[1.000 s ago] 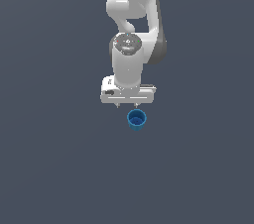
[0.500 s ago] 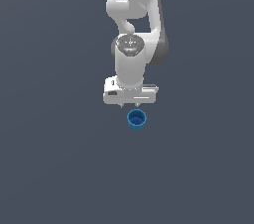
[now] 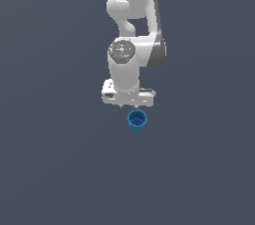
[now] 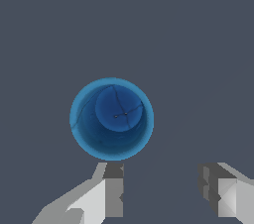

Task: Pick up the object and move it to a goal position.

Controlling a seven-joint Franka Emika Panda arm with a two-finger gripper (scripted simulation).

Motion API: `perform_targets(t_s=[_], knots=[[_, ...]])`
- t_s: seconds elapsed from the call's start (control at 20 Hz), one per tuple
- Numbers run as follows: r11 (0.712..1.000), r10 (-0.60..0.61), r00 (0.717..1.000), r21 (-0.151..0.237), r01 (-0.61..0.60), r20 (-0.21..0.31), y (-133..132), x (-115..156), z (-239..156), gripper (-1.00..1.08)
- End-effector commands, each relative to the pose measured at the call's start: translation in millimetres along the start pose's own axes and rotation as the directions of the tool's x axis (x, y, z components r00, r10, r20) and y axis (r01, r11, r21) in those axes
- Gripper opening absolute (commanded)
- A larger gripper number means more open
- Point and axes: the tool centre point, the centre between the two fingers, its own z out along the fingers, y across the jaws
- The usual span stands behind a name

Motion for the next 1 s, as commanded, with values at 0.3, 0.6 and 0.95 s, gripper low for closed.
perform_targets(t_s=[0.3, 0.6, 0.95], knots=[[0.956, 0.252, 0.959, 0.118, -0.267, 0.129, 5.7, -8.3, 22.3, 0.28], [0.846, 0.44, 0.854, 0.192, -0.498, 0.278, 5.7, -13.8, 38.1, 0.28], [0.662, 0.573, 0.676, 0.224, -0.715, 0.463, 1.8, -15.7, 49.2, 0.28]])
